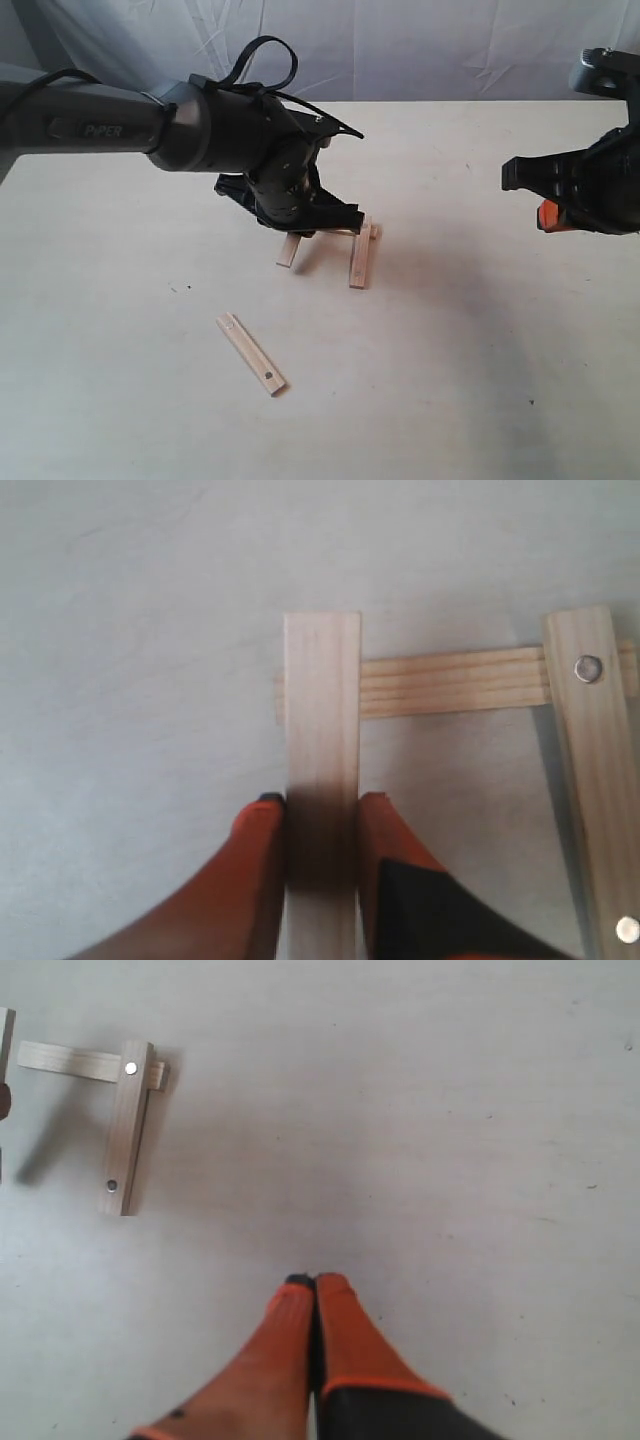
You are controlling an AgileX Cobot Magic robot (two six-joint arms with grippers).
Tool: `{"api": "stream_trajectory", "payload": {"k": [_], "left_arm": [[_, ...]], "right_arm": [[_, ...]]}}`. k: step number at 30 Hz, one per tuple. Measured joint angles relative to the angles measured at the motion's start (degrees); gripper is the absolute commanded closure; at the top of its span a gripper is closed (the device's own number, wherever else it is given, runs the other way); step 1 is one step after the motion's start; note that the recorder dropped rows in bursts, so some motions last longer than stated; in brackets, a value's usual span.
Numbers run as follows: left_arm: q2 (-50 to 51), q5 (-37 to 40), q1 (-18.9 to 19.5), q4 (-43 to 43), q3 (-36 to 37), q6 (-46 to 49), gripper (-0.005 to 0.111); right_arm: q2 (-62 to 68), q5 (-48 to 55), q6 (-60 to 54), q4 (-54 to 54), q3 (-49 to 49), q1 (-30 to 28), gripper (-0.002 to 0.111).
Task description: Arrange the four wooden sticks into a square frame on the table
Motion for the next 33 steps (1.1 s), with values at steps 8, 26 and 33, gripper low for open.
{"api": "stream_trajectory", "payload": {"k": [8,26,33], "left_arm": [[0.00,0.00,0.00,0.00,0.00,0.00,0.072],[-6.71,13.12,0.00,-3.27,0.00,24.19,0.101],[-9.60,24.81,0.00,-14.74,0.00,56.10,0.106]], "right_arm": [[0.00,0.00,-0.23,0.31,0.00,0.00,0.109],[0.00,-0.45,-0.47,1.02,0.00,0.00,0.109],[0.00,-0.54,-0.47,1.32,0.00,0.00,0.109]]}}
